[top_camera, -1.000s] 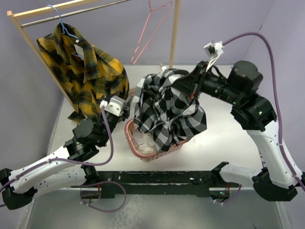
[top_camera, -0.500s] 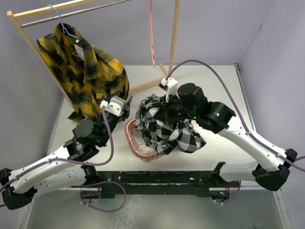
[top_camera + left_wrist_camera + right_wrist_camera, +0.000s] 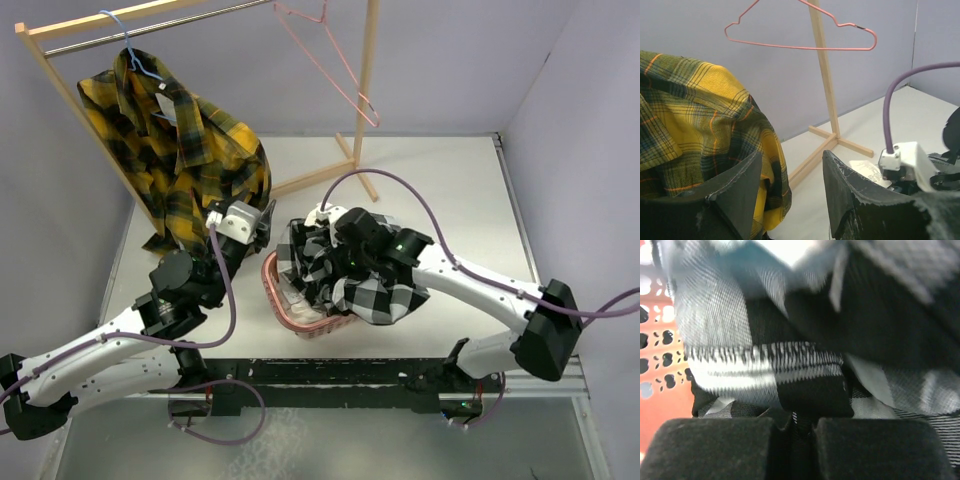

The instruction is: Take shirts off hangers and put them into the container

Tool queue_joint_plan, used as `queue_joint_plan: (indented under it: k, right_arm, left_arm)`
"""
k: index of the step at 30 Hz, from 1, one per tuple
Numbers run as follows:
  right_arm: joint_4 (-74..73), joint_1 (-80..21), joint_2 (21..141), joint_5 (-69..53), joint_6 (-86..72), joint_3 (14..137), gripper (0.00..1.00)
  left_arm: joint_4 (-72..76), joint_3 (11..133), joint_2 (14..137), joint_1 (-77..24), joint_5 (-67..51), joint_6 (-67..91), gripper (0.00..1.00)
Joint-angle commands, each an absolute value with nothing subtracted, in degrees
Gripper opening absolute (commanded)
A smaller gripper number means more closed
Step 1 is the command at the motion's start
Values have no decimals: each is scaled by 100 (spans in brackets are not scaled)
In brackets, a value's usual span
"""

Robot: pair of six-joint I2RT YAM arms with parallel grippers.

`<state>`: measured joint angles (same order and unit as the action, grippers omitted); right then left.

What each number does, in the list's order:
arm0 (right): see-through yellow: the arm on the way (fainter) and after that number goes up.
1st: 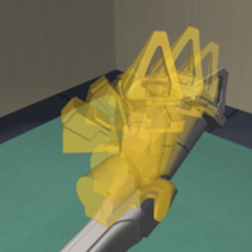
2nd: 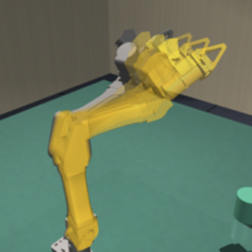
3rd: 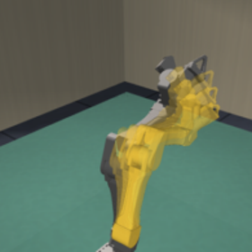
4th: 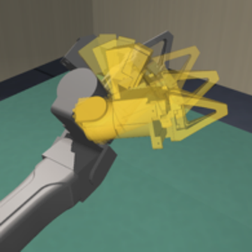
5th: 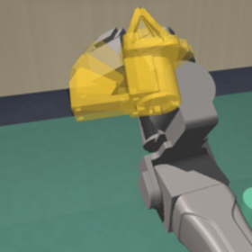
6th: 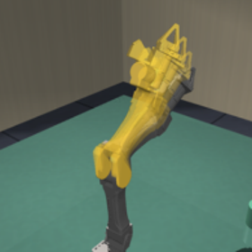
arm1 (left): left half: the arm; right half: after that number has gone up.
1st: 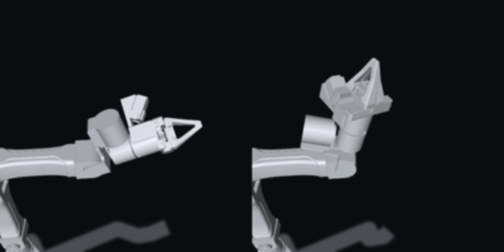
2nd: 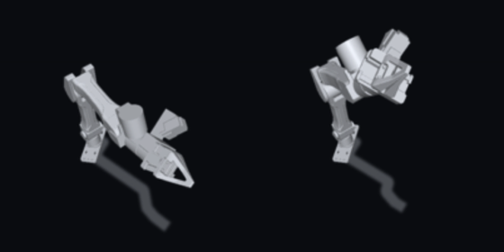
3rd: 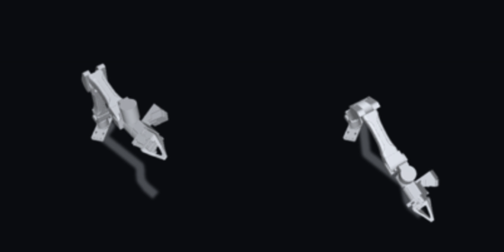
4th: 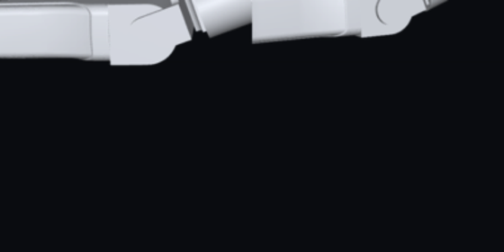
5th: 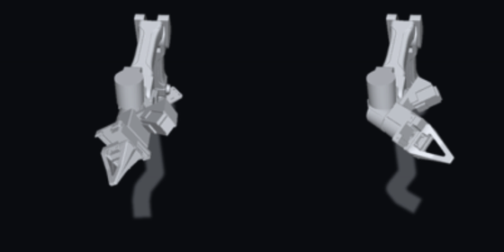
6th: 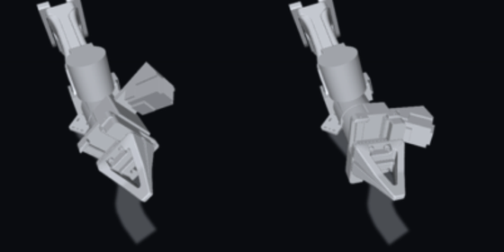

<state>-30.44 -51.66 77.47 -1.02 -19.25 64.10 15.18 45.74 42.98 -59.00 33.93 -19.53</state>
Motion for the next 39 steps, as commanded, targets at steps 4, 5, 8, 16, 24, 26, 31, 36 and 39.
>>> queue_joint_plan:
  k: [4,5,8,16,24,26,31,36,39]
  right_arm:
    - [-2690,-5333,8526,-191,-1891,6407,0]
    - [-2690,-5342,8658,-148,-1890,6407,0]
    - [-2777,-5357,9057,56,-1922,6376,0]
    - [-2686,-5361,9783,415,-2150,6337,0]
    - [-2602,-5361,9526,477,-2322,6211,20]
    - [-2597,-5368,9174,495,-2304,6204,34]
    - [-2870,-5370,8261,564,-2230,6571,52]
    - [-3336,-5370,7524,898,-2185,7038,56]
    - [-3683,-5376,7073,1201,-2169,7291,57]
  left_arm:
    - [1820,4553,4266,-5924,3461,-2074,55]
    - [1827,4553,4259,-5924,3455,-2074,55]
    - [1827,4555,4254,-5924,3456,-2074,56]
    - [1791,4559,4278,-5922,3375,-2009,55]
    - [1775,4557,4284,-5918,3337,-1978,56]
    - [1776,4553,4279,-5923,3348,-1978,57]
    - [1778,4553,4306,-5919,3339,-1970,61]
    - [1775,4551,4315,-5923,3332,-1961,61]
    - [1775,4553,4313,-5919,3329,-1951,61]
